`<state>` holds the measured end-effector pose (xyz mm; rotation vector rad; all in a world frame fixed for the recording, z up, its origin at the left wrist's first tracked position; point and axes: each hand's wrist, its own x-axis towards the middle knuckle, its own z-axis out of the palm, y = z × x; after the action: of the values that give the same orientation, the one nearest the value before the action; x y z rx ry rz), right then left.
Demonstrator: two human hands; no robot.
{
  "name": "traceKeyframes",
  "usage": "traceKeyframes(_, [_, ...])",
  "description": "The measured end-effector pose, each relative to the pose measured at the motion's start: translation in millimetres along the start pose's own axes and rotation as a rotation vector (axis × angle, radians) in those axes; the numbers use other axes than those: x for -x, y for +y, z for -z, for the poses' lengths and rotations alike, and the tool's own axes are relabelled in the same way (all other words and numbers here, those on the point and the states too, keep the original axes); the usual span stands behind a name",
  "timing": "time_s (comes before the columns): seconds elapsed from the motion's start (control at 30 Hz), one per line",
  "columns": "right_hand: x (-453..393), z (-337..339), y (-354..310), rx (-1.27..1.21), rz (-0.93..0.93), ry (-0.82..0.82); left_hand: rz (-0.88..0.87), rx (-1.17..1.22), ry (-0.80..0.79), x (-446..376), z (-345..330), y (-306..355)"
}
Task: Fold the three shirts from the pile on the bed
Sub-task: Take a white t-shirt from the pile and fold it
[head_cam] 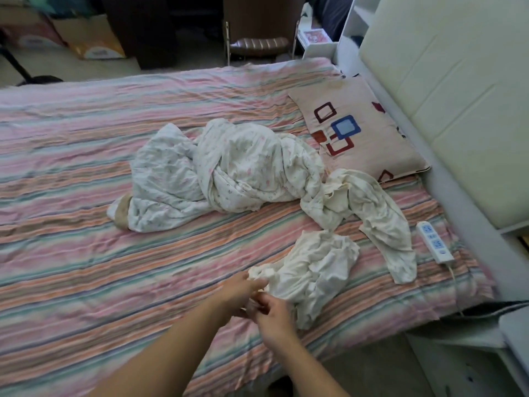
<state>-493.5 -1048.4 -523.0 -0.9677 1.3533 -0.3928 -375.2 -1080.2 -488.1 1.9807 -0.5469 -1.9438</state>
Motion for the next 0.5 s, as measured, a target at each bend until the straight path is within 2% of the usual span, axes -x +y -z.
traceKeyframes(0.17, [27.4,-31.2,-18.1,0.096,0.019,-0.122,-0.103,0.217,0.195,22.5,37.5,-13.2])
traceKeyframes(0.23, [32.5,-33.2,-21.0,0.127,-0.003,-0.028,-0.109,0.353,0.228,32.5,51.7,-14.3])
traceKeyframes(0.3, [32.1,-29.4,-16.5,0.201,-0.042,0.16,-0.103,0.452,0.243,40.0,67.4,-13.7])
traceKeyframes(0.37, [30.2,-24.5,-10.2,0.295,-0.093,0.267,-0.099,0.515,0.221,48.1,80.5,-11.7])
traceKeyframes(0.5, [20.9,-27.9,-4.2,0.354,-0.136,0.092,-0.179,0.64,0.079,73.4,96.0,9.2])
